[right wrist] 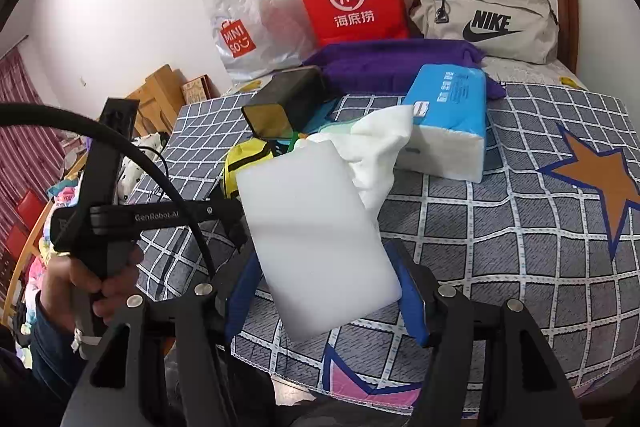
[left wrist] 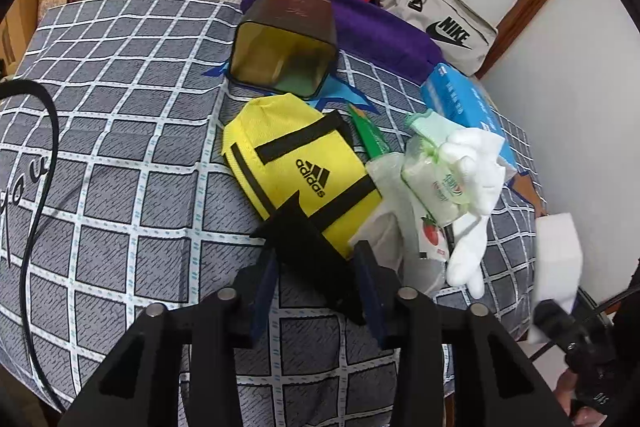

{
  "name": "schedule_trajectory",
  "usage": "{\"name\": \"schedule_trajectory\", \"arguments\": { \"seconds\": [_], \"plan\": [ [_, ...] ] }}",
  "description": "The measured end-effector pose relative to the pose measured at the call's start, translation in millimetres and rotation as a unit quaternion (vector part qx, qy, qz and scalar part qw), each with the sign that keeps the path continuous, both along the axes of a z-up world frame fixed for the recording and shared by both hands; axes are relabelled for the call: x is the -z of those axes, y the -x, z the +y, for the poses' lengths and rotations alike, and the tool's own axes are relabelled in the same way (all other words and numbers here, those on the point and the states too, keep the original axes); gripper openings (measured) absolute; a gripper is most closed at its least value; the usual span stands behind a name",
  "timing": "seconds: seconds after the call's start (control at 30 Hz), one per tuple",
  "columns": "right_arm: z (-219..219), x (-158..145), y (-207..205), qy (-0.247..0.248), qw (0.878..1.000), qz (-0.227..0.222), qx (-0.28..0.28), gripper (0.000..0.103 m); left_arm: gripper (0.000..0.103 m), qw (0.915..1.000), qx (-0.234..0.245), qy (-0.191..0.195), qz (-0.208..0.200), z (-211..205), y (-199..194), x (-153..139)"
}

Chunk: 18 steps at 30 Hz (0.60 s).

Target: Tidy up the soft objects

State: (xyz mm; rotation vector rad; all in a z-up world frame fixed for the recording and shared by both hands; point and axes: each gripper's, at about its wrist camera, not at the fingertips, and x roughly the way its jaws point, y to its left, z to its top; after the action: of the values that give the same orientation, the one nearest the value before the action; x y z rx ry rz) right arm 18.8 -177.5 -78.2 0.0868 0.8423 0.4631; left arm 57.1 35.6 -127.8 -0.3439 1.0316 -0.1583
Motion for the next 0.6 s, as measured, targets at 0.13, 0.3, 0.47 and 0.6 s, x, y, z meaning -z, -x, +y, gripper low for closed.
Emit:
{"name": "schedule_trajectory", "arguments": {
  "seconds": [0.13, 0.3, 0.47, 0.6],
  "plan": [
    [2.6, 1.4, -0.4, 0.002, 1.000, 0.002, -0.004, 0.062, 0.035, 0.9999, -0.008, 0.010, 0.011, 0.6, -5.6, 5.6],
    [1.0, 3.3, -1.2, 0.004, 1.000, 0.008, -0.003, 0.062, 0.036, 0.9987, -0.040, 0.024, 0.019, 0.7, -7.4, 11.8],
    [-1.8, 4.6, -1.4, 0.005, 1.000, 0.012, 0.000, 0.063, 0.031, 0.9992, -0.027, 0.029, 0.006, 5.6, -4.4, 7.0],
    [-4.4, 5.9, -0.9, 0.004, 1.000, 0.015, 0.003, 0.063, 0.028, 0.9993, -0.037, 0.004, 0.000, 18.8, -3.9, -1.2]
  ]
}}
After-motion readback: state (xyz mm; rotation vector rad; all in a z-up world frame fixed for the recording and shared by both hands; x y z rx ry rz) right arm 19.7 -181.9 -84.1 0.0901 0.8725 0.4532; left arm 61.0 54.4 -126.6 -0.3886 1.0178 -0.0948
